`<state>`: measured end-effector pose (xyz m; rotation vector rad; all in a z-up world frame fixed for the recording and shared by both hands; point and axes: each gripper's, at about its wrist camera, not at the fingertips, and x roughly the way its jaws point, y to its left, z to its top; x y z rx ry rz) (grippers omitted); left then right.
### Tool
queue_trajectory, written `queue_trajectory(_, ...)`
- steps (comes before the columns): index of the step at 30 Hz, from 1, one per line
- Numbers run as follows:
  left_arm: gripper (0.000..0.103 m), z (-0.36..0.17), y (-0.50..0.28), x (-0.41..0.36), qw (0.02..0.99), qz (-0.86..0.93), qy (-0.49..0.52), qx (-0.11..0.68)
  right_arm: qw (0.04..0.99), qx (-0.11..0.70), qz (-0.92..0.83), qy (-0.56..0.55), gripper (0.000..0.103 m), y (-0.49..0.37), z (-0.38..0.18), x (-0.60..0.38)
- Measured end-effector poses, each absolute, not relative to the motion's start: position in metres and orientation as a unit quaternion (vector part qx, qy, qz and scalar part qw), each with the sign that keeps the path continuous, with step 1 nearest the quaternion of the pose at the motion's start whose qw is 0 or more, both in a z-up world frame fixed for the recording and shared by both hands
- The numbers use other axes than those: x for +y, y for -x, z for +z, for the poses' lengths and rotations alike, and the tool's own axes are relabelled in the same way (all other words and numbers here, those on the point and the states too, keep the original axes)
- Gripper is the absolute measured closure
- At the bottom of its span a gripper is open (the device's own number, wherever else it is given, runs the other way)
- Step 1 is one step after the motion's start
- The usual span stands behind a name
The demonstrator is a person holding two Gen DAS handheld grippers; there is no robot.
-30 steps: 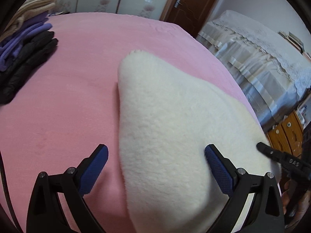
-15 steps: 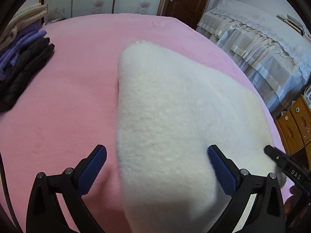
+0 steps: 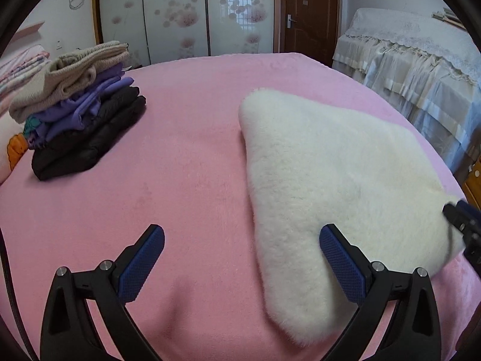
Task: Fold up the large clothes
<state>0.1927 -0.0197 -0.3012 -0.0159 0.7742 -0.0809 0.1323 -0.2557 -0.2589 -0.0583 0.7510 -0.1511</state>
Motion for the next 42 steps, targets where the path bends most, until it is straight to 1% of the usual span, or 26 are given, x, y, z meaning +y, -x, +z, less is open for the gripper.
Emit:
queue_trajectory(2,0.0,-0.304,-0.191,-0.02,0.927,-0.051,0.009,0.372,0.919,0.384,-0.081,0.033,0.077,-0.131,-0.276,-0.262)
queue_trajectory(3,0.0,-0.306,-0.19,-0.021,0.927,-0.054,0.008,0.372,0.915,0.392,-0.082,0.037,0.078,-0.131,-0.282,-0.264)
queue_trajectory(8,0.0,-0.302,-0.194,-0.021,0.922,-0.054,0.006,0.383,0.911,0.4,-0.086,0.046,0.077,-0.129,-0.281,-0.259)
queue_trajectory(9,0.0,-0.301,-0.195,-0.019,0.919,-0.055,0.009,0.39,0.91,0.403,-0.086,0.037,0.075,-0.129,-0.28,-0.259)
queue_trajectory(12,0.0,-0.294,-0.196,-0.014,0.912,-0.055,0.016,0.407,0.911,0.404,-0.079,-0.007,0.075,-0.127,-0.267,-0.265)
queue_trajectory(15,0.0,-0.279,-0.187,-0.008,0.912,-0.056,0.026,0.406,0.912,0.402,-0.068,-0.039,0.075,-0.119,-0.252,-0.268)
queue_trajectory(19,0.0,-0.253,-0.169,-0.002,0.911,-0.055,0.036,0.407,0.91,0.407,-0.056,-0.051,0.075,-0.106,-0.233,-0.263)
queue_trajectory(24,0.0,-0.214,-0.135,-0.004,0.915,-0.042,0.02,0.402,0.911,0.406,-0.042,-0.059,0.068,-0.084,-0.205,-0.253)
queue_trajectory(26,0.0,-0.199,-0.118,-0.003,0.92,-0.03,0.015,0.392,0.911,0.405,-0.042,-0.063,0.063,-0.072,-0.195,-0.25)
queue_trajectory(28,0.0,-0.185,-0.1,0.001,0.923,-0.019,0.019,0.384,0.911,0.405,-0.038,-0.064,0.061,-0.059,-0.186,-0.245)
queue_trajectory(34,0.0,-0.15,-0.047,0.008,0.927,-0.019,0.032,0.374,0.914,0.4,-0.032,-0.06,0.061,-0.02,-0.157,-0.232)
queue_trajectory(42,0.0,-0.117,0.01,0.008,0.924,-0.037,0.044,0.377,0.922,0.381,-0.032,-0.057,0.06,0.028,-0.118,-0.218)
